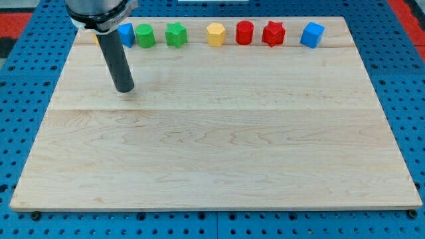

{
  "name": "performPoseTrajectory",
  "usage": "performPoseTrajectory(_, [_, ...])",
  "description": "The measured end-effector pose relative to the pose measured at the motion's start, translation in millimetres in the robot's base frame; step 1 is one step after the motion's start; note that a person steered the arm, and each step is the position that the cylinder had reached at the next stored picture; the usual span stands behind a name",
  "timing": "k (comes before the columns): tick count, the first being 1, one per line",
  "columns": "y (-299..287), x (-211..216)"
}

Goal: Push the yellow heart into the blue triangle

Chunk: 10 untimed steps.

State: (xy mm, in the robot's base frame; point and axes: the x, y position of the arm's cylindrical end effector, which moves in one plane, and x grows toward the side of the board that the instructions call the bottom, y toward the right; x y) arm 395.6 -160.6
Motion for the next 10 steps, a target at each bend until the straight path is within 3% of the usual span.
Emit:
performPoseTrajectory(3, [-1.7,5.8])
performPoseTrajectory(5, [-132.6,-78.4])
performPoseTrajectory(6, [-144.2,-90.6])
performPoseTrajectory(8, [-104.5,-158.6])
performPoseTrajectory(10, [-35.3,-155.7])
